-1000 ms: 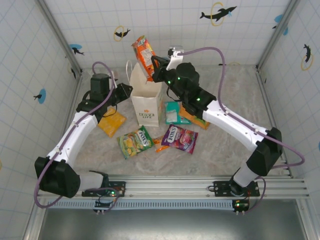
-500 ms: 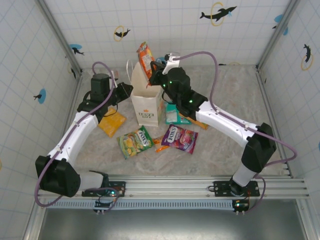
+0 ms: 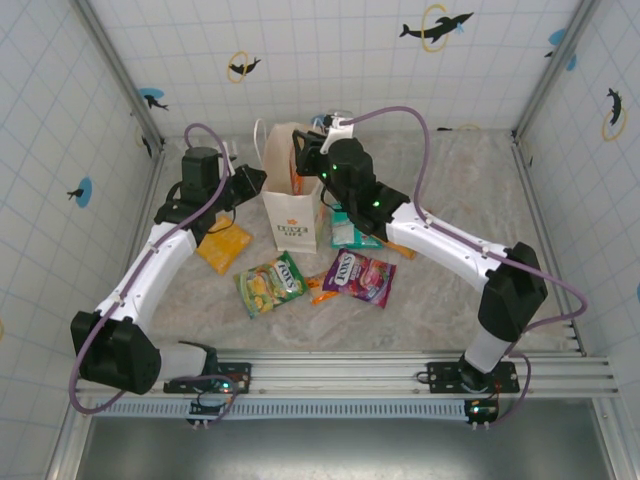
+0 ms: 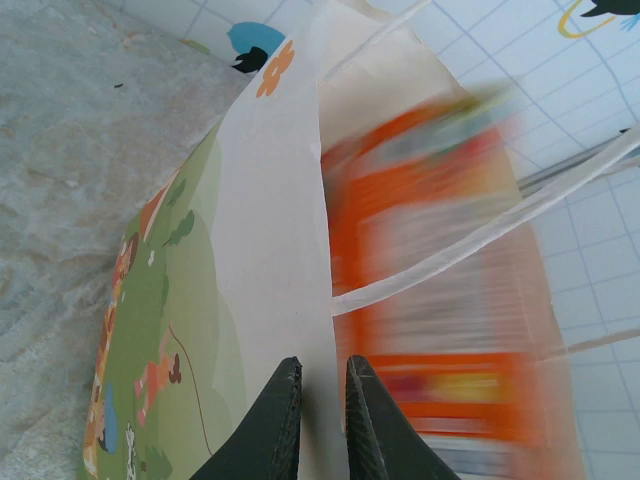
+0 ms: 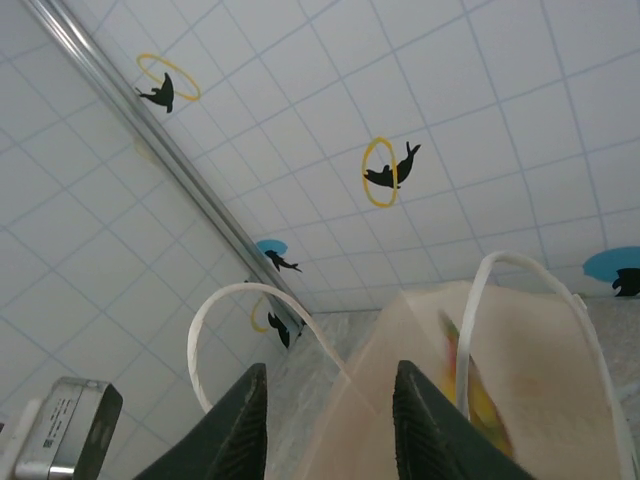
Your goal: Place the snacks into the paper bag
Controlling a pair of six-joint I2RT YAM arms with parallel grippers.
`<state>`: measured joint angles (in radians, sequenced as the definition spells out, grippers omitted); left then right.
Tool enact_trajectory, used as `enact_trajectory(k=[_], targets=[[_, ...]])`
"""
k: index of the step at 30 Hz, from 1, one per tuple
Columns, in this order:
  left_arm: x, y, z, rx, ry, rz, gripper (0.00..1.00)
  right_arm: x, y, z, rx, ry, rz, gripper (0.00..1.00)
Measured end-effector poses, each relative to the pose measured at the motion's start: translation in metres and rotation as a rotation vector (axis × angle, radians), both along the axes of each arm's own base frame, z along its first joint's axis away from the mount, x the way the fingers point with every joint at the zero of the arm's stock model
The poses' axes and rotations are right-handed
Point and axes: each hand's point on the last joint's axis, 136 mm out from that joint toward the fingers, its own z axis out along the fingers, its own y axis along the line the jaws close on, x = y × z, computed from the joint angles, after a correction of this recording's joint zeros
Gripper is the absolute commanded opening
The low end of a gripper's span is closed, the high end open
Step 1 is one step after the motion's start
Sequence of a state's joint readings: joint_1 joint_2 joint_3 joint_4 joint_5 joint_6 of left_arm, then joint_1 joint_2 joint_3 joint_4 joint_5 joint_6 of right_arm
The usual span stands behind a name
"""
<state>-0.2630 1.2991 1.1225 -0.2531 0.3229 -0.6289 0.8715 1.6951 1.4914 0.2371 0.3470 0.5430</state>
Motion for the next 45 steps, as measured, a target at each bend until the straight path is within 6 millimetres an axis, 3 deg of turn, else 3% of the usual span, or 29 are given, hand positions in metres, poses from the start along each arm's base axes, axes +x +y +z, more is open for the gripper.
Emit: enact_trajectory(k=[7, 12, 15, 18, 24, 28, 36, 45], targets=[[0.0, 0.0, -0.002, 0.001, 0.004, -0.002, 0.16, -0.008, -0.007, 0.008, -0.012, -0.02, 0.01, 0.43], [0.0, 0.0, -0.003, 0.001, 0.006, -0.003, 0.16, -0.031, -0.03, 0.025, -0.03, -0.045, 0.035, 0.45], [0.0, 0.0, -0.003, 0.003, 0.005, -0.004, 0.16, -0.048, -0.051, 0.02, -0.056, -0.029, 0.052, 0.46], [0.0, 0.0, -0.003, 0.003, 0.005, -0.004, 0.16, -0.057, -0.075, -0.002, -0.099, 0.021, 0.051, 0.47], [0.0, 0.0, -0.003, 0.003, 0.005, -0.004, 0.16, -0.079, -0.123, -0.089, -0.177, 0.237, 0.068, 0.51], [0.0, 0.0, -0.003, 0.003, 0.005, -0.004, 0.16, -0.104, -0.147, -0.143, -0.224, 0.389, 0.09, 0.57], [-0.001, 0.0, -0.006, 0.005, 0.01, -0.005, 0.16, -0.161, -0.153, -0.192, -0.4, 0.398, 0.234, 0.61], [-0.003, 0.0, -0.012, 0.007, 0.018, -0.004, 0.16, -0.225, -0.125, -0.236, -0.908, 0.155, 0.45, 0.66]])
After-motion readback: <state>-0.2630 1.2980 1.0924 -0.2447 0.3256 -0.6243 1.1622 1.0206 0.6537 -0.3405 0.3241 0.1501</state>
